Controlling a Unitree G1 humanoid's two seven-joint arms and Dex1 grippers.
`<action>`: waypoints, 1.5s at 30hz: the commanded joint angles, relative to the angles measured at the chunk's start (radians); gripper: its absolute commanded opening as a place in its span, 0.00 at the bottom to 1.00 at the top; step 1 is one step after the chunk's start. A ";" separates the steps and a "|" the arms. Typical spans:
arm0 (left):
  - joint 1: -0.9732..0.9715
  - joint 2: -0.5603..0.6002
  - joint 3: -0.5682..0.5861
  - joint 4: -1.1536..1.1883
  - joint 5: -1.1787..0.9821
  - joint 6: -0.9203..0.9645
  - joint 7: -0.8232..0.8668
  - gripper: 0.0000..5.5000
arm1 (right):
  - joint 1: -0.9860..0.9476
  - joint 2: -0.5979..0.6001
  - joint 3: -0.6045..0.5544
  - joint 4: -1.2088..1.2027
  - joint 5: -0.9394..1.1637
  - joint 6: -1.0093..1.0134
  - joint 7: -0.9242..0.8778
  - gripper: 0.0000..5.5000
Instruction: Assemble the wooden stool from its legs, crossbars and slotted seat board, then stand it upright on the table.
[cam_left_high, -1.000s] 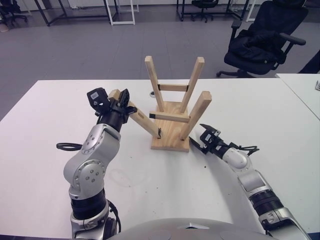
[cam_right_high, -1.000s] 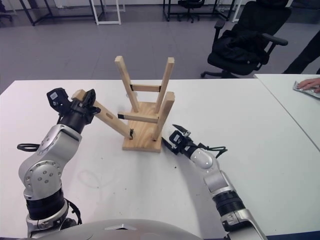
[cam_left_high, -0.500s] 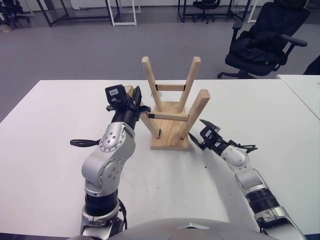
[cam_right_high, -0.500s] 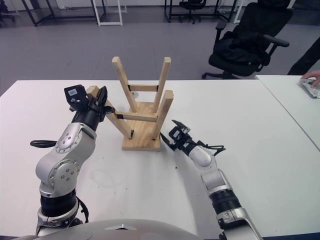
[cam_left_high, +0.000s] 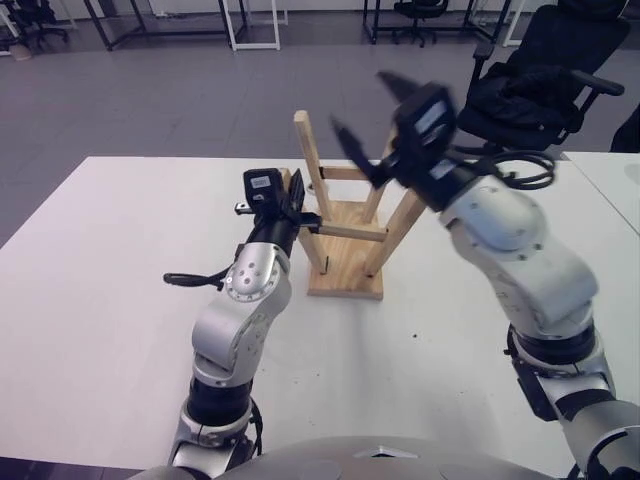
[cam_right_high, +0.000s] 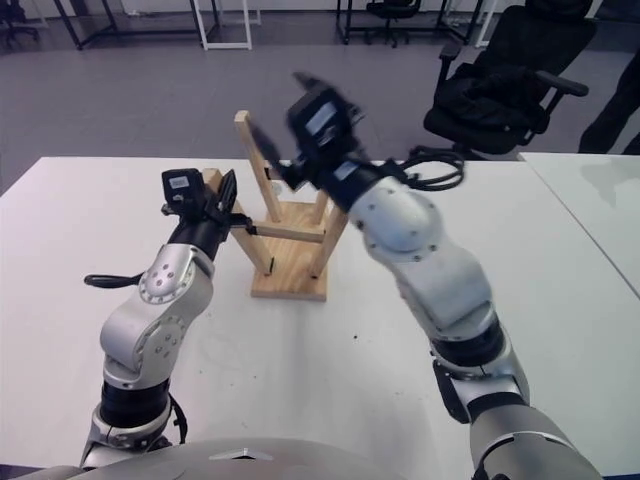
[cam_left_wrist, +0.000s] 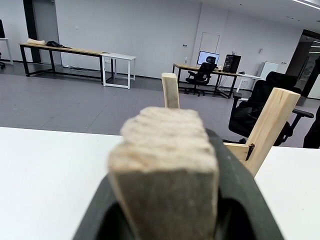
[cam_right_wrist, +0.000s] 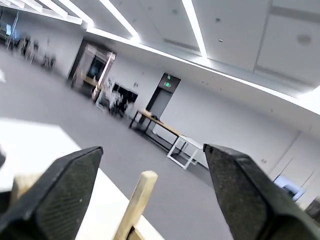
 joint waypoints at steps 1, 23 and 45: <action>0.072 0.006 -0.032 0.109 0.073 0.064 -0.008 0.19 | -0.135 -0.102 0.339 0.167 -0.344 -0.033 0.162 0.69; 0.014 0.021 -0.033 0.054 0.168 -0.048 -0.195 0.55 | 0.141 0.005 0.234 0.229 -0.467 0.024 0.382 0.69; -0.143 0.327 0.098 0.399 -0.046 -0.210 -0.794 0.60 | 0.326 0.177 -0.521 0.355 0.207 0.106 0.336 0.69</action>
